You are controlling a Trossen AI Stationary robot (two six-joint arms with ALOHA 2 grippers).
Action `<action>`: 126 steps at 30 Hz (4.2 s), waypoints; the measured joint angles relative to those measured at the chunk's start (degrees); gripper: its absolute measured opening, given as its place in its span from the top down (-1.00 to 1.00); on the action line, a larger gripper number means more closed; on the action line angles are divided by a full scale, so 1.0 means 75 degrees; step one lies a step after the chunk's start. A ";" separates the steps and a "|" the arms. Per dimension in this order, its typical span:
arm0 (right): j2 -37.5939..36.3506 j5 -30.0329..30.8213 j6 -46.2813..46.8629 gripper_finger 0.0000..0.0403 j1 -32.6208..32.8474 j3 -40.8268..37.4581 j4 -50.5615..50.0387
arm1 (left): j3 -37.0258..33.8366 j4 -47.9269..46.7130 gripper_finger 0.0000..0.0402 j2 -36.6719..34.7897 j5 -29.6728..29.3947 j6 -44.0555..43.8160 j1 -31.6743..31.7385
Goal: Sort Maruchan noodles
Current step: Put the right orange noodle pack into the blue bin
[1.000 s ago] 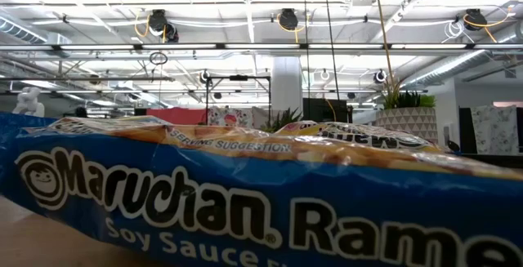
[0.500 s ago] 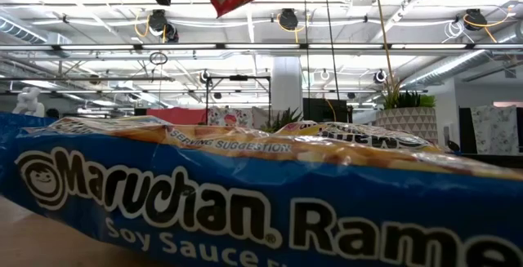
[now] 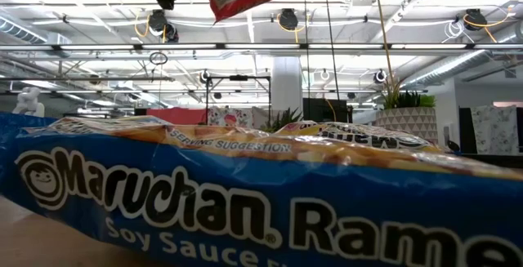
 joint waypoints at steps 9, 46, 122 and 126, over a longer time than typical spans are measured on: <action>0.0651 -0.1007 -0.0082 -0.44 -0.0214 0.0000 0.0364 | 0.0000 0.0017 0.30 0.0000 -0.0001 -0.0172 0.0070; 0.0048 -0.1030 -0.0308 0.43 -0.0338 0.0000 -0.0142 | 0.0006 -0.0214 -0.12 -0.0023 0.0047 -0.1047 -0.0037; -0.1395 -0.3204 0.4952 0.40 0.3815 -0.0326 -0.8974 | 0.0000 -0.2037 -0.58 -0.1122 -0.0313 -0.2049 -0.0408; -0.1395 -0.3138 0.4915 0.36 0.3812 -0.0326 -0.8951 | 0.0000 -0.2037 -0.58 -0.1122 -0.0313 -0.2049 -0.0408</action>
